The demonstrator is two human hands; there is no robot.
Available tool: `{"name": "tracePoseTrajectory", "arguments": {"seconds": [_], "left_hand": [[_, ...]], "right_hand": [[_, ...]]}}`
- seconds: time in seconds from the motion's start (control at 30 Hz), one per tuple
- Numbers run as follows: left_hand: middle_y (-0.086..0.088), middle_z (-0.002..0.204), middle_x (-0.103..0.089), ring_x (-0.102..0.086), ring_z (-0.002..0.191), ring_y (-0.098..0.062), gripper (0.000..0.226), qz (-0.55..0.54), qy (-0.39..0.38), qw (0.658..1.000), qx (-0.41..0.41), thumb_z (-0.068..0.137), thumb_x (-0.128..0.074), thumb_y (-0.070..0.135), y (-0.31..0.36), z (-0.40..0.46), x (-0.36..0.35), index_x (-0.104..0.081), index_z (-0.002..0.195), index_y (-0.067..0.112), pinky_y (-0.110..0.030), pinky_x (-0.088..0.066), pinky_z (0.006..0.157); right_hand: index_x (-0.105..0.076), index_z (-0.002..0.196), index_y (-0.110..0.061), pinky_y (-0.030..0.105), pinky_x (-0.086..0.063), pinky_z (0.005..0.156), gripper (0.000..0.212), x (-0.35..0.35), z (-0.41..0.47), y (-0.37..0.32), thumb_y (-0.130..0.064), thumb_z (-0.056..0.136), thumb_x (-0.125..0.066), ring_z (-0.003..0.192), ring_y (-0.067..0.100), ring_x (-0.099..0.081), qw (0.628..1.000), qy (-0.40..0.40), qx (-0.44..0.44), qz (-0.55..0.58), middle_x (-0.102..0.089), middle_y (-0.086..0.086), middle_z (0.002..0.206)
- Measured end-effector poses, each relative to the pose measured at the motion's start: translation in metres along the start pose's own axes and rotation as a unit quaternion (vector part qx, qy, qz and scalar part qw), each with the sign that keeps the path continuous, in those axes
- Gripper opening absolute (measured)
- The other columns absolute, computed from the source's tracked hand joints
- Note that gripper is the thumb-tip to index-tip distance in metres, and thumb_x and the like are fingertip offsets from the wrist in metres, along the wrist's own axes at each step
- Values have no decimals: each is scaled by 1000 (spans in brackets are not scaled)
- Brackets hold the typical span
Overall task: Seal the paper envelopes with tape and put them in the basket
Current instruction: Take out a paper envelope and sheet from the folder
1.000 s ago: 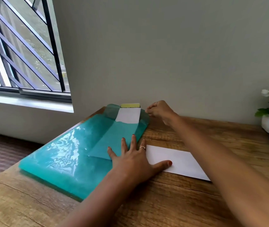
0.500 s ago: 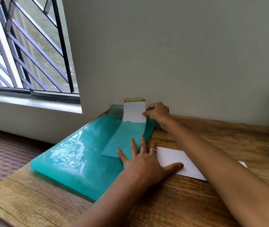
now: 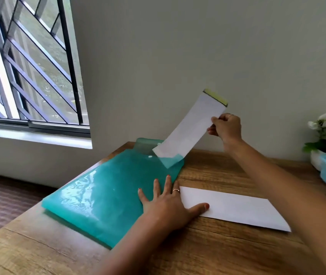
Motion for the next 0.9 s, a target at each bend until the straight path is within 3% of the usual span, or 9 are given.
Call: {"name": "tracePoseTrajectory", "arguments": {"seconds": [0.1, 0.2, 0.37, 0.43, 0.5, 0.6, 0.7, 0.77, 0.9], "left_hand": [[5, 156, 16, 18, 142, -25, 102, -6, 5, 1000, -4, 72, -22, 86, 1, 0, 0, 5, 150, 27, -67, 14, 105], [5, 157, 14, 16, 143, -25, 101, -8, 8, 1000, -3, 72, -22, 86, 1, -2, 1, 3, 150, 26, -67, 12, 105], [3, 158, 11, 12, 144, -25, 99, -10, 26, 1000, -11, 74, -24, 84, 5, -5, 1, -2, 150, 24, -68, 8, 106], [3, 158, 9, 11, 144, -24, 98, -13, 34, 999, -19, 75, -25, 83, 7, -8, 1, -5, 150, 24, -67, 7, 107], [3, 158, 5, 8, 145, -21, 97, -19, 66, 997, -30, 75, -25, 83, 9, -10, 1, -9, 150, 24, -65, 6, 109], [3, 158, -5, 2, 145, -14, 96, -35, 162, 984, -64, 74, -21, 83, 15, -14, 5, -18, 149, 23, -53, 3, 114], [2, 155, -22, -11, 144, -12, 96, -96, 242, 956, -137, 73, -19, 83, 29, -19, 10, -30, 146, 21, -40, -11, 117], [1, 148, -38, -30, 137, -14, 97, -168, 247, 937, -181, 72, -20, 85, 44, -24, 13, -41, 141, 20, -36, -28, 113], [-2, 126, -61, -54, 112, -10, 84, -380, 128, 894, -201, 74, -24, 82, 77, -32, 20, -61, 123, 25, -28, -38, 99]], "right_hand": [[-52, 78, -6, 27, -59, 60, 14, 30, -3, -6, -6, 91, -55, 47, 12, -64, 998, 49, -4, 48, -61, 10, 65], [-52, 86, -5, 31, -60, 69, 6, 57, -7, -14, -6, 92, -54, 53, 14, -67, 992, 76, -10, 97, -61, 8, 71], [-54, 87, -7, 23, -58, 63, 10, 89, -35, -31, 1, 92, -51, 56, 16, -69, 985, 37, -18, 165, -62, 10, 86], [-56, 99, -1, 23, -58, 64, 10, 99, -50, -34, 3, 91, -51, 59, 18, -70, 980, 14, -30, 194, -63, 15, 94], [-53, 113, 6, 25, -59, 71, 23, 108, -66, -34, 1, 90, -54, 68, 23, -72, 977, -4, -54, 208, -67, 17, 96], [-52, 112, 9, 26, -58, 75, 25, 120, -93, -32, 0, 89, -56, 76, 27, -73, 969, -28, -87, 231, -70, 17, 80], [-57, 97, 7, 23, -58, 68, 11, 128, -119, -29, 3, 87, -58, 83, 30, -72, 949, -48, -133, 281, -69, 19, 81], [-59, 82, 5, 22, -59, 66, 4, 130, -135, -26, 6, 86, -58, 86, 30, -72, 930, -59, -169, 322, -70, 18, 77], [-58, 81, 4, 24, -59, 74, 10, 125, -160, -20, 7, 88, -53, 90, 28, -71, 904, -75, -209, 365, -71, 22, 86]]}}
Point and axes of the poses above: each hand's wrist, its own z-axis towards the middle knuckle, its own x-axis out of the back of the hand, y = z × x, the point moved 1 cm from there along z, towards the middle knuckle
